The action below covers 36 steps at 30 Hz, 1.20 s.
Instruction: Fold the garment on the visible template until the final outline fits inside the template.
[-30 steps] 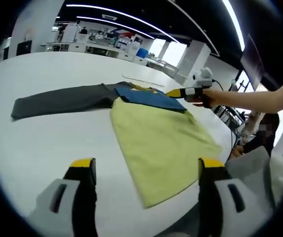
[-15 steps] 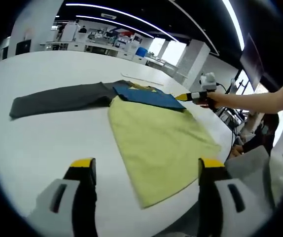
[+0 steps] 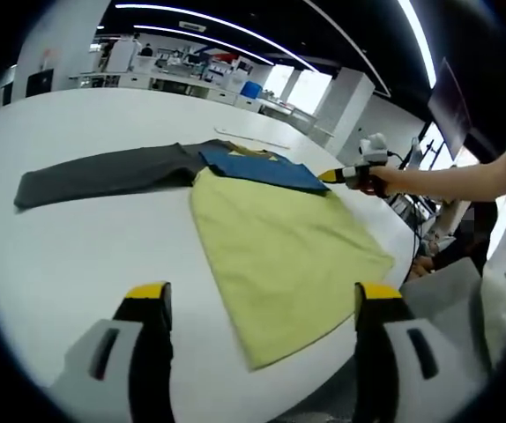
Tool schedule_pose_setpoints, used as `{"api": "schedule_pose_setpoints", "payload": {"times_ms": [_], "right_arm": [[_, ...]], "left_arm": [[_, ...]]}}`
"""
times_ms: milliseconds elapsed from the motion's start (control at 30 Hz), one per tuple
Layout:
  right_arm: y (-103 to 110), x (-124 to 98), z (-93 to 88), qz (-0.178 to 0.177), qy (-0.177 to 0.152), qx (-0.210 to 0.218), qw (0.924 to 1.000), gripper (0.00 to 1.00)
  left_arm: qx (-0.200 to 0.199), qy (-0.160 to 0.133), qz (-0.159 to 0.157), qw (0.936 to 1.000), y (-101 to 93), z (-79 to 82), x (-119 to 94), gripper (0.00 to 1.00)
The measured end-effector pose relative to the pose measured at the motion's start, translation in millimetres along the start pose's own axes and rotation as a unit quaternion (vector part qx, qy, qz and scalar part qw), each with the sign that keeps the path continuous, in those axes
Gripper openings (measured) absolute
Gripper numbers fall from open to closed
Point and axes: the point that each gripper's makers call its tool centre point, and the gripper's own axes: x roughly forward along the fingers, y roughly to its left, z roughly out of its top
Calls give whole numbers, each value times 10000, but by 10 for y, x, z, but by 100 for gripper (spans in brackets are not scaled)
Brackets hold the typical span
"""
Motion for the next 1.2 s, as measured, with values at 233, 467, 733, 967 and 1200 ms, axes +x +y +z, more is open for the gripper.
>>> {"api": "schedule_pose_setpoints", "payload": {"times_ms": [233, 467, 733, 967, 1200], "right_arm": [[106, -20, -108, 91, 52, 281, 9995, 14], [151, -4, -216, 277, 181, 563, 9979, 0], [104, -40, -141, 85, 41, 447, 9990, 0], [5, 14, -138, 7, 21, 396, 9992, 0], [-9, 10, -127, 4, 31, 414, 9991, 0]], "left_arm": [[10, 23, 0, 10000, 1, -20, 2, 82], [-4, 44, 21, 10000, 7, -35, 0, 82], [-15, 72, 40, 10000, 16, -50, 2, 82], [-24, 71, 71, 9999, 28, -53, -5, 82], [-34, 41, 81, 10000, 32, -43, -7, 82]]}}
